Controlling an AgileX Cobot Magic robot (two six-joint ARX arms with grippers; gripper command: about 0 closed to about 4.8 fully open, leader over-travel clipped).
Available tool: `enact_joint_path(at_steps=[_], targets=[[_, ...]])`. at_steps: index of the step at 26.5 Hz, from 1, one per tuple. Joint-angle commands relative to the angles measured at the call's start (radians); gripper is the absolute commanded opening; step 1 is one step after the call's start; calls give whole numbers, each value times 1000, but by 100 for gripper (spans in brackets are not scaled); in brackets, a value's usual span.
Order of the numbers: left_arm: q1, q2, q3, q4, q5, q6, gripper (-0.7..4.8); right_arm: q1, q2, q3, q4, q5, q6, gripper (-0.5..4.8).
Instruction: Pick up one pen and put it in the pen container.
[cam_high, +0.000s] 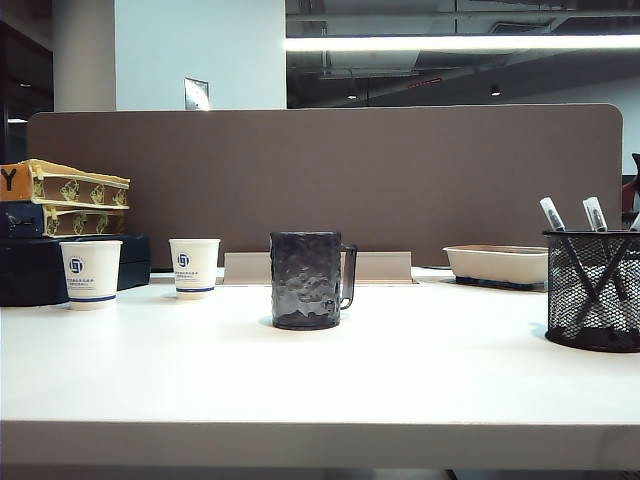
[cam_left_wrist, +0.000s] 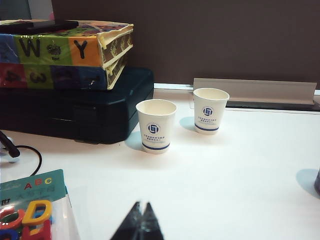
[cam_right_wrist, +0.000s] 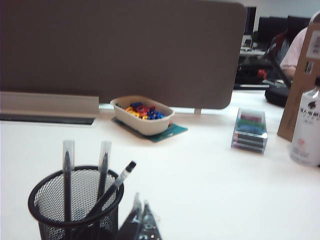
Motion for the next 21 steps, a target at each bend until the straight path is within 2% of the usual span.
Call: enact_joint_path(at_steps=[1, 21], targets=[[0, 0, 4, 12, 5, -3, -6, -2, -5, -5, -5, -3, 65, -1], [1, 0, 4, 12, 5, -3, -6, -2, -4, -5, -7, 0, 85, -1]])
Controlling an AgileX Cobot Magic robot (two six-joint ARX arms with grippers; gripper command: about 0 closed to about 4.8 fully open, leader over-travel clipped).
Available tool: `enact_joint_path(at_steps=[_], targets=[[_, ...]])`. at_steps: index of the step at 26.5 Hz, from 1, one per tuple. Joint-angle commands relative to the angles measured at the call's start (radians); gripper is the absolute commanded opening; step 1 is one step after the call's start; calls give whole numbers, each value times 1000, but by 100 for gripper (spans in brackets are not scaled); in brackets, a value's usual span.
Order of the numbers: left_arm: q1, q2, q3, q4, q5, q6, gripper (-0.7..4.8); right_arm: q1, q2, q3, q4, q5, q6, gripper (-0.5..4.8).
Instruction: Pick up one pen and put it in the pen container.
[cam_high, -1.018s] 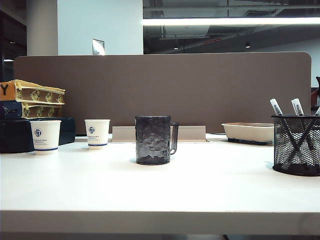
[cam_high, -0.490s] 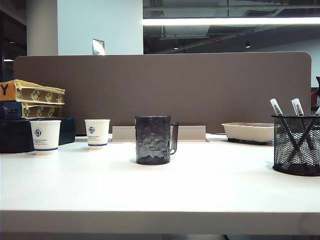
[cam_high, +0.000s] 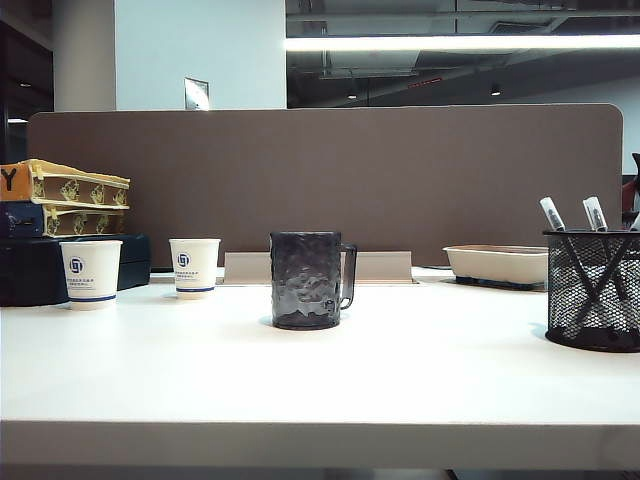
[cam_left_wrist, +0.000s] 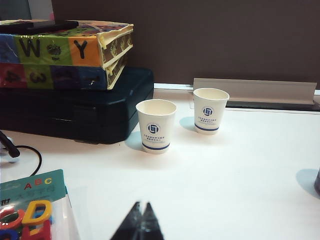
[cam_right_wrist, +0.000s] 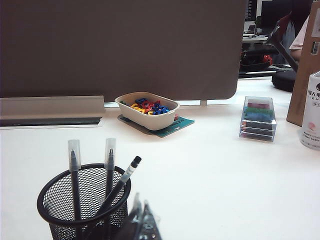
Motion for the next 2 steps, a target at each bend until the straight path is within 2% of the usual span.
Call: enact_joint_path(at_steps=[1, 2], targets=[[1, 0, 4, 12, 5, -3, -6, -2, -5, -5, 11, 0, 4, -1], [1, 0, 4, 12, 5, -3, -6, -2, -4, -5, 11, 0, 4, -1]])
